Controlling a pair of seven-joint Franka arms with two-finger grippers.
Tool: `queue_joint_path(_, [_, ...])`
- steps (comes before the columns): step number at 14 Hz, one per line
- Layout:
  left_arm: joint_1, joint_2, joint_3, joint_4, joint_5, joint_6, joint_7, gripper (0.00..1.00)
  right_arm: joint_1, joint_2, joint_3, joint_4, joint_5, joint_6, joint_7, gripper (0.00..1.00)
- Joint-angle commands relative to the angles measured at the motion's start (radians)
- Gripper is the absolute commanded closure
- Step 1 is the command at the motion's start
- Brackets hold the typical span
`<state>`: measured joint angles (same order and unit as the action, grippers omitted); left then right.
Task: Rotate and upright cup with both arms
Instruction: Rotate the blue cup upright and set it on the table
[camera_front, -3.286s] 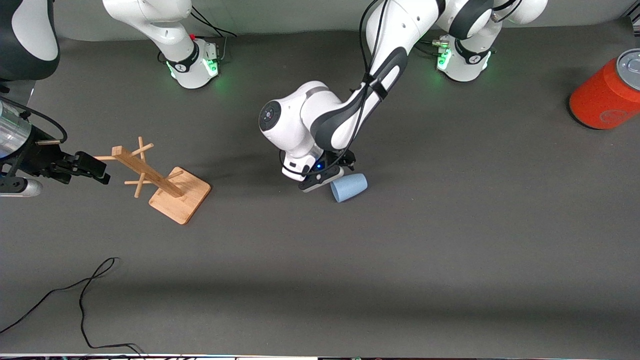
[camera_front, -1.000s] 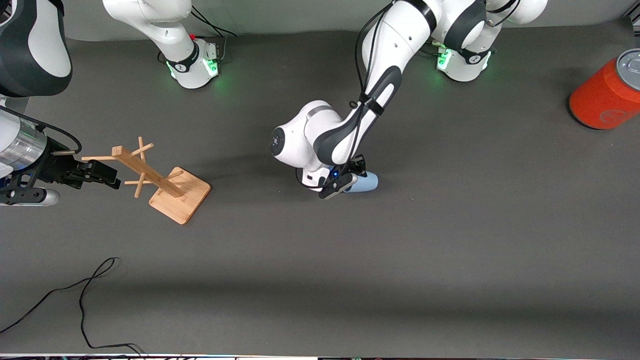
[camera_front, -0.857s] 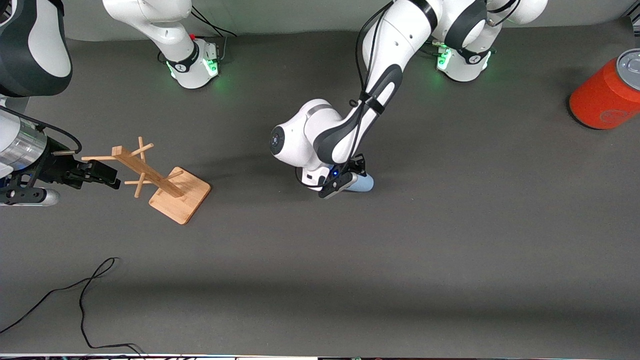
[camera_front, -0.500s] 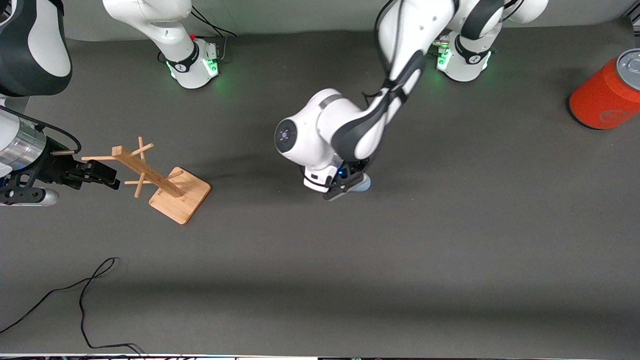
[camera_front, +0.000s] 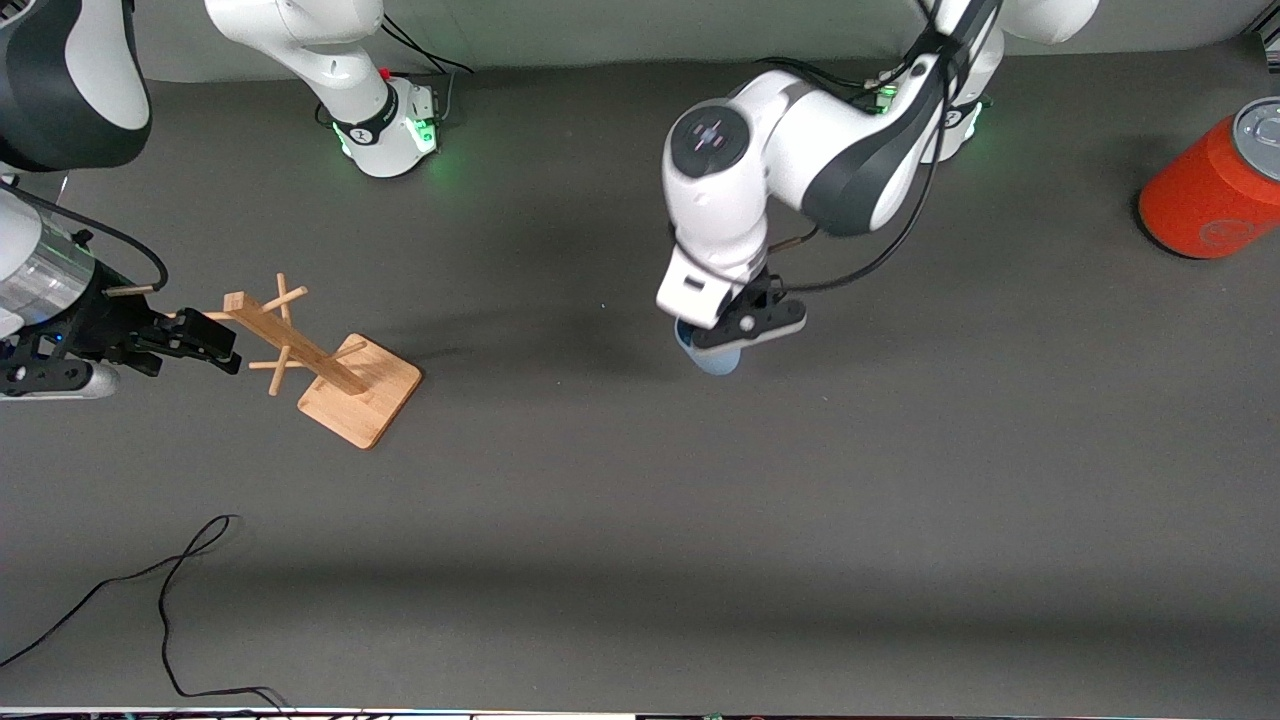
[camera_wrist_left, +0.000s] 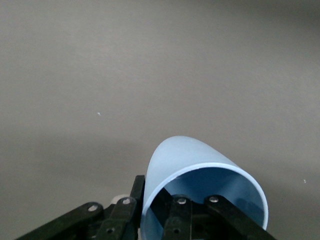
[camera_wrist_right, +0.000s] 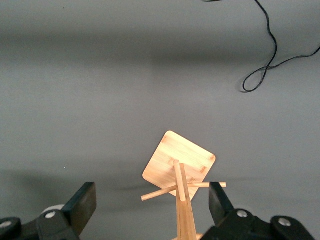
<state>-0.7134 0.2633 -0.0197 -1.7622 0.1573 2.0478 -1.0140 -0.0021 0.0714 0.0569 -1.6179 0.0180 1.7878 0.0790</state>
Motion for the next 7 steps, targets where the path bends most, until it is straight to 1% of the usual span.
queue_joint_path(1, [-0.006, -0.118, 0.003, -0.36, -0.012, 0.32, 0.038, 1.0, 0.007, -0.031, -0.005, -0.013, -0.013, -0.005, -0.008, 0.0])
queue_joint_path(2, [-0.008, -0.098, 0.001, -0.4, -0.012, 0.413, 0.04, 1.0, 0.007, -0.031, -0.005, -0.014, -0.013, -0.005, -0.008, 0.0])
queue_joint_path(3, [-0.008, -0.072, 0.001, -0.416, -0.012, 0.464, 0.046, 1.0, 0.007, -0.031, -0.005, -0.02, -0.015, -0.005, -0.008, 0.0])
queue_joint_path(5, [-0.005, 0.003, -0.002, -0.411, -0.03, 0.502, 0.078, 1.0, 0.007, -0.044, -0.005, -0.031, -0.013, -0.007, -0.011, 0.0])
queue_joint_path(7, [-0.006, 0.043, 0.0, -0.408, -0.087, 0.545, 0.115, 1.0, 0.008, -0.047, -0.005, -0.034, -0.013, -0.007, -0.011, 0.0])
